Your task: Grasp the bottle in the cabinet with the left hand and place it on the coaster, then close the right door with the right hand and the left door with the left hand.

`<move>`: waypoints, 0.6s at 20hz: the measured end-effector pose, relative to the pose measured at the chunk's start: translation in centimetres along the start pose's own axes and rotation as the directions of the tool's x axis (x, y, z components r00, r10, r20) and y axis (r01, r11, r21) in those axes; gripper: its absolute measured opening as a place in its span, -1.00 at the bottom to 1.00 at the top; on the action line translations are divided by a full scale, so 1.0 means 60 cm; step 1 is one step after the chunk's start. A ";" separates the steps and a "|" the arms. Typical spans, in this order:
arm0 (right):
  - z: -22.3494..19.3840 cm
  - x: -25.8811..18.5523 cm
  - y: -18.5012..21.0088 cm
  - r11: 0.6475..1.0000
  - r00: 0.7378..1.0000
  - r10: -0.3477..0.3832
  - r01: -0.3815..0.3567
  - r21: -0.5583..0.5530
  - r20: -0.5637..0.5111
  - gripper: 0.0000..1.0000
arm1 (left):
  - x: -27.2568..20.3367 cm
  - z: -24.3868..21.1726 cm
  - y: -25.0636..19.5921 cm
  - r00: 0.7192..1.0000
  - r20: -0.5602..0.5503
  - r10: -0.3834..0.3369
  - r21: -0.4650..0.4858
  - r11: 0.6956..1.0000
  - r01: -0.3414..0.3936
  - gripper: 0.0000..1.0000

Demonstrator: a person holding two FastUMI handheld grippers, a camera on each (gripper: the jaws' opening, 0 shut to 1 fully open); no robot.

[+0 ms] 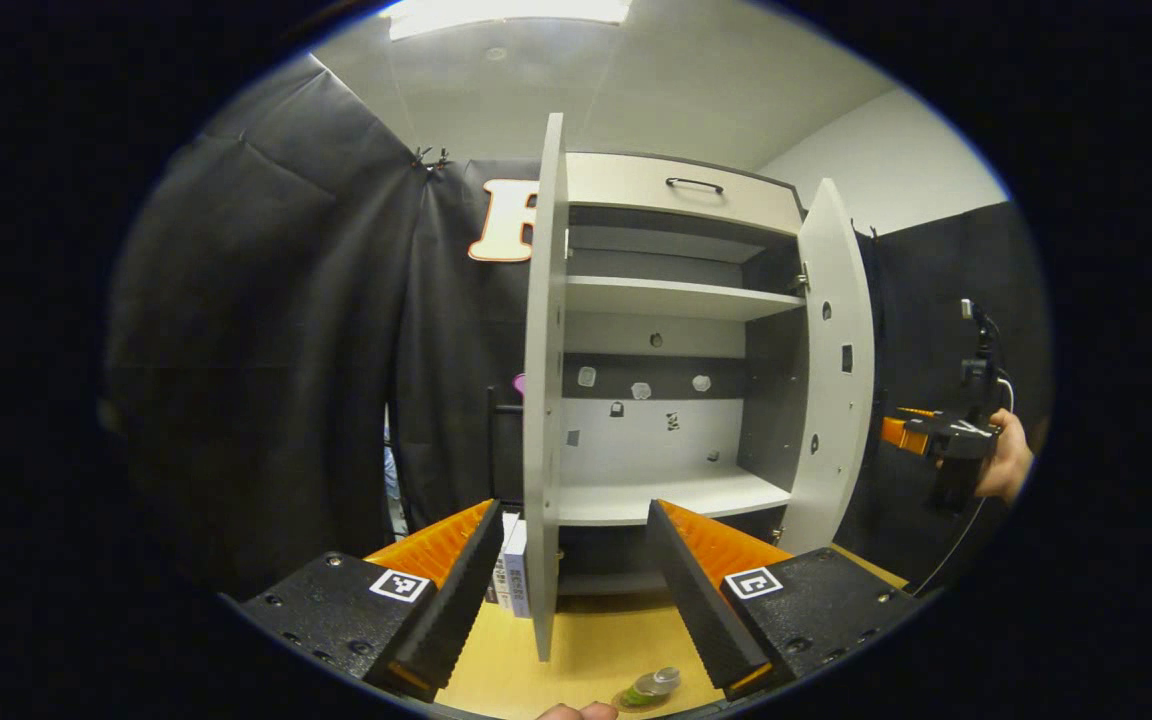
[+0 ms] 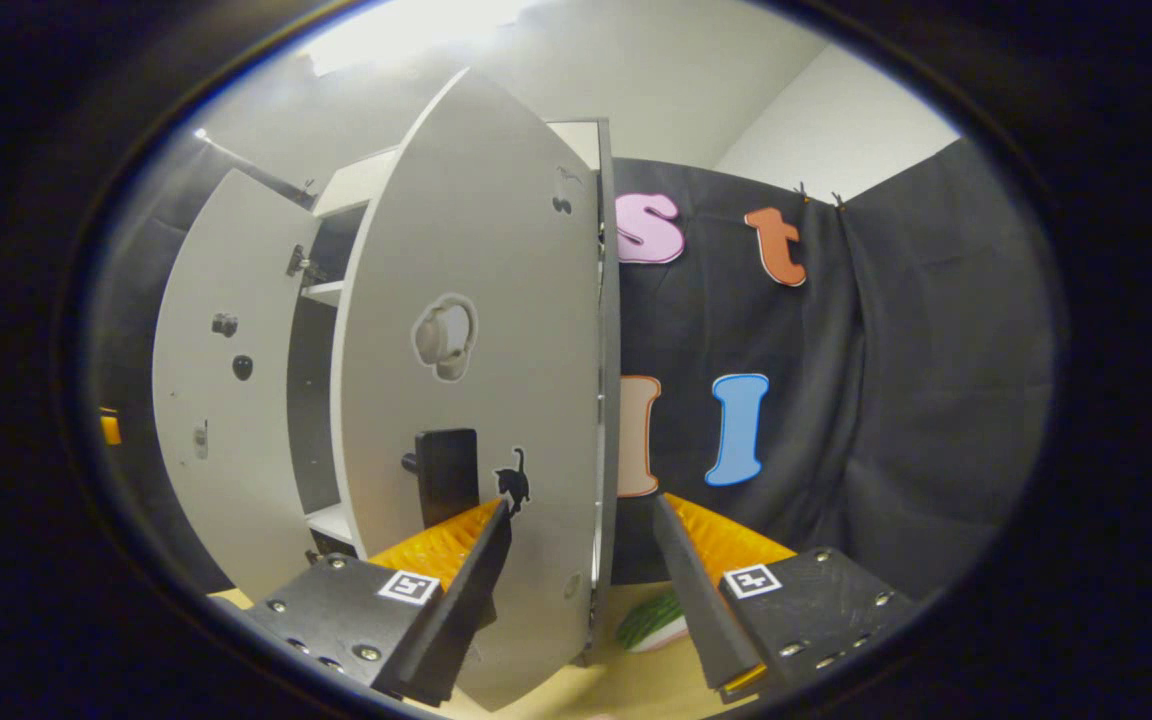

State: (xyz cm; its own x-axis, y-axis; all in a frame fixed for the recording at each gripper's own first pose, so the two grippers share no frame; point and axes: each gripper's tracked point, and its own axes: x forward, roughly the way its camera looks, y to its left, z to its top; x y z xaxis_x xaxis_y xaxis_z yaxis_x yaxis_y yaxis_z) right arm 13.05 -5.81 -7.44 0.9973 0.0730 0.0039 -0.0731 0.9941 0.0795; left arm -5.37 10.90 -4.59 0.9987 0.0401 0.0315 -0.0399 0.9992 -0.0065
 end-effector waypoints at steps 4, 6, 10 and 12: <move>-0.005 0.014 0.023 0.999 1.000 0.031 -0.031 0.035 0.002 0.70 | -0.005 -0.004 0.034 1.000 0.003 0.030 0.032 0.999 -0.031 0.83; -0.006 0.022 0.037 0.998 0.999 0.048 -0.047 0.051 -0.001 0.77 | 0.003 -0.012 0.061 0.998 -0.011 0.056 0.025 0.998 -0.056 0.84; -0.011 0.039 0.071 0.995 0.998 0.066 -0.066 0.073 0.005 0.82 | 0.014 -0.031 0.114 0.994 -0.046 0.096 -0.002 0.995 -0.096 0.84; -0.015 0.044 0.068 0.995 0.999 0.049 -0.050 0.082 0.014 0.79 | 0.022 -0.038 0.139 0.993 -0.057 0.106 -0.001 0.994 -0.106 0.84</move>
State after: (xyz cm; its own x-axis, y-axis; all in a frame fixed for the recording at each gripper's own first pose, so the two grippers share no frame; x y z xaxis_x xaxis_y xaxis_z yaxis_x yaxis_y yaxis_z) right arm 15.42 -1.49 -8.00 0.9925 0.1207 0.0215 -0.1226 0.9794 0.1608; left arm -4.29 19.27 -6.88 0.9890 0.1455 -0.0260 -0.1458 0.9893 -0.0103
